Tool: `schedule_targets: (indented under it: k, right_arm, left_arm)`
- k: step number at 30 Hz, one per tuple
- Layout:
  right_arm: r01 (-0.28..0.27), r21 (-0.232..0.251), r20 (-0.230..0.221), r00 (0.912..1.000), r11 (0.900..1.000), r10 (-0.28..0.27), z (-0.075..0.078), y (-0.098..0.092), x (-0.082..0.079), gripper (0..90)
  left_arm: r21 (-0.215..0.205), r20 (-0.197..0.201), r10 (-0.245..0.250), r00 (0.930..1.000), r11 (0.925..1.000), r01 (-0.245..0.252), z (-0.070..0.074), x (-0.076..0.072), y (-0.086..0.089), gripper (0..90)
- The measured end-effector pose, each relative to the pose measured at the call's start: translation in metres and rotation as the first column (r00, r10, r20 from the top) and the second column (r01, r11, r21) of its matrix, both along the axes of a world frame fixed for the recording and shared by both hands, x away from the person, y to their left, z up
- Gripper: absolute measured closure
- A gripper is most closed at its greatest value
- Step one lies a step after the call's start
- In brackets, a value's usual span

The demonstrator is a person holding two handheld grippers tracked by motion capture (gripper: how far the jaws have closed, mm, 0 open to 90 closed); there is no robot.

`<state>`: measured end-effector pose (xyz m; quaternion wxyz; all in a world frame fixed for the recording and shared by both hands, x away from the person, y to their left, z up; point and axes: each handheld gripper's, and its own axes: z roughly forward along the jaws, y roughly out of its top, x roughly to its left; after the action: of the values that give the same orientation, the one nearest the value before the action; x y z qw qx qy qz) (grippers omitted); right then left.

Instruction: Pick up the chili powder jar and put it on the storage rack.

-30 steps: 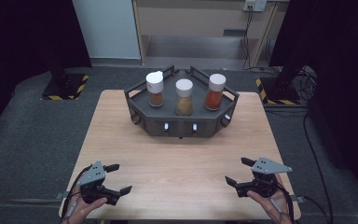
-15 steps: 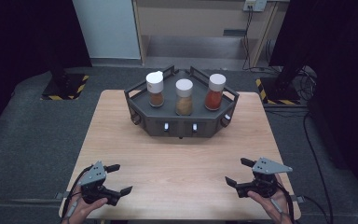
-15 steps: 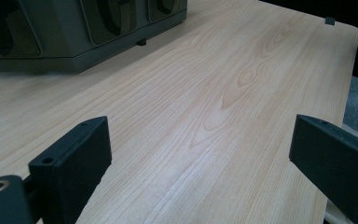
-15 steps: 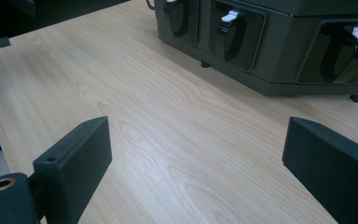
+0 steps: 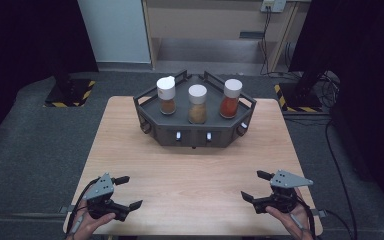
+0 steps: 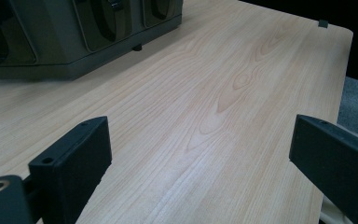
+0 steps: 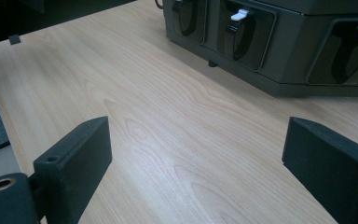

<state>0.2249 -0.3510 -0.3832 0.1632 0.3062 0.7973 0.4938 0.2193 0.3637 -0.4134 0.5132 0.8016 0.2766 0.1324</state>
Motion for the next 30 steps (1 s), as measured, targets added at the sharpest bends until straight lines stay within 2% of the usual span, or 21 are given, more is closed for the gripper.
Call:
schedule_targets:
  k: [7,12,16,22,30]
  right_arm:
    - [0.002,0.014,0.005,1.0,1.0,-0.002,-0.002,-0.002,-0.001,8.1]
    - [0.018,0.037,0.031,0.9993,0.999,-0.019,-0.003,-0.007,-0.005,7.2]
    - [0.031,0.045,0.033,0.999,0.999,-0.032,-0.003,-0.009,-0.007,7.0]
    - [0.042,0.048,0.059,0.9973,0.998,-0.044,-0.004,-0.012,-0.011,7.0]
    - [0.045,0.055,0.05,0.9976,0.997,-0.048,-0.005,-0.017,-0.01,6.6]
  left_arm:
    - [-0.02,0.02,0.014,0.9997,0.9997,-0.013,-0.001,-0.003,0.003,4.5]
    - [-0.039,0.041,0.03,0.9987,0.9988,-0.028,-0.002,-0.007,0.005,4.5]
    - [-0.052,0.051,0.049,0.9975,0.9976,-0.046,-0.003,-0.009,0.007,4.5]
    - [-0.076,0.073,0.091,0.9932,0.9934,-0.085,-0.005,-0.014,0.011,4.2]
    - [-0.107,0.076,0.134,0.9881,0.9863,-0.125,-0.008,-0.017,0.016,3.7]
